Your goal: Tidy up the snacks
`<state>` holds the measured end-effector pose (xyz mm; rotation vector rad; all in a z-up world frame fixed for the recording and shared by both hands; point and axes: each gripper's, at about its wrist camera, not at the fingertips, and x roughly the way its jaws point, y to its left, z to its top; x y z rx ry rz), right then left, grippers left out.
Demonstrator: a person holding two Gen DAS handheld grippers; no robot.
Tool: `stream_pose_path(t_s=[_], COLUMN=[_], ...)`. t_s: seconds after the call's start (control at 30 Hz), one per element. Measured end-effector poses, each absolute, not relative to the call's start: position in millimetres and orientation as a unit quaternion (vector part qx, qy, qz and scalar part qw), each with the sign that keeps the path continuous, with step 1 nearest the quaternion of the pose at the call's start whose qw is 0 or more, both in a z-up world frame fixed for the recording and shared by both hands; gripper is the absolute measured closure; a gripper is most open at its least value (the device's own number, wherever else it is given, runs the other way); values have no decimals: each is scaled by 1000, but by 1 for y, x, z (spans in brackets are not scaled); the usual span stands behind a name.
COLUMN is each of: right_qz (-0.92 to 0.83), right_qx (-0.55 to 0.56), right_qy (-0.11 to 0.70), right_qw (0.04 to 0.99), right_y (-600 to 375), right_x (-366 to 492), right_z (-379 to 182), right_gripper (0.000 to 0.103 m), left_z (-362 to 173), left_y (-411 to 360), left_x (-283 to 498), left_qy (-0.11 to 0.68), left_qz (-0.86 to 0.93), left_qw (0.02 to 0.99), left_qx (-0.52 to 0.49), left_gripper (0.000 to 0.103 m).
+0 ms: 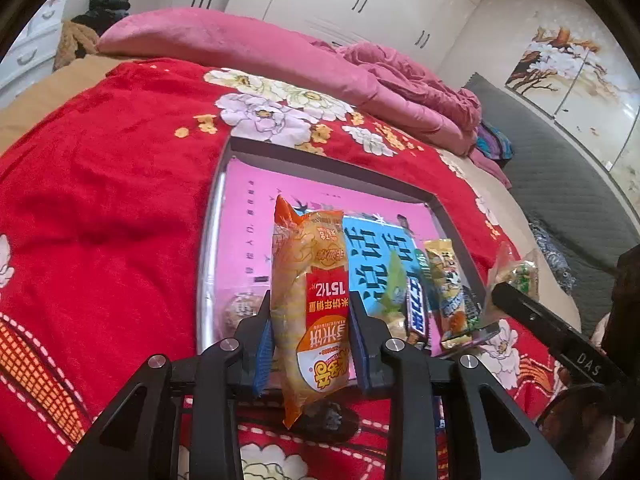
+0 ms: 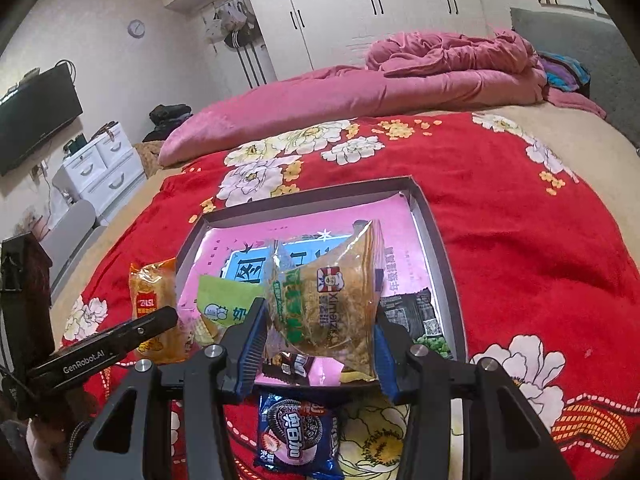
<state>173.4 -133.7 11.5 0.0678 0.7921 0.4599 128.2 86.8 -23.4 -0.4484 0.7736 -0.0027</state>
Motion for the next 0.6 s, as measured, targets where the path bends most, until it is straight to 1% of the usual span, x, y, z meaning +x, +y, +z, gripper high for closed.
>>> stream_pose_path(t_s=[0.6], right_qz=[222], right_qx=[9], right_qy=[383], right_qw=[897], right_y=[-119], right_x=[181], right_z=[12], right_gripper=[55], left_z=[-28], left_y=[85], left_x=[132], left_qy=[378], left_qz=[-3], left_qw=[901], left_qx=[-211], left_gripper=[69])
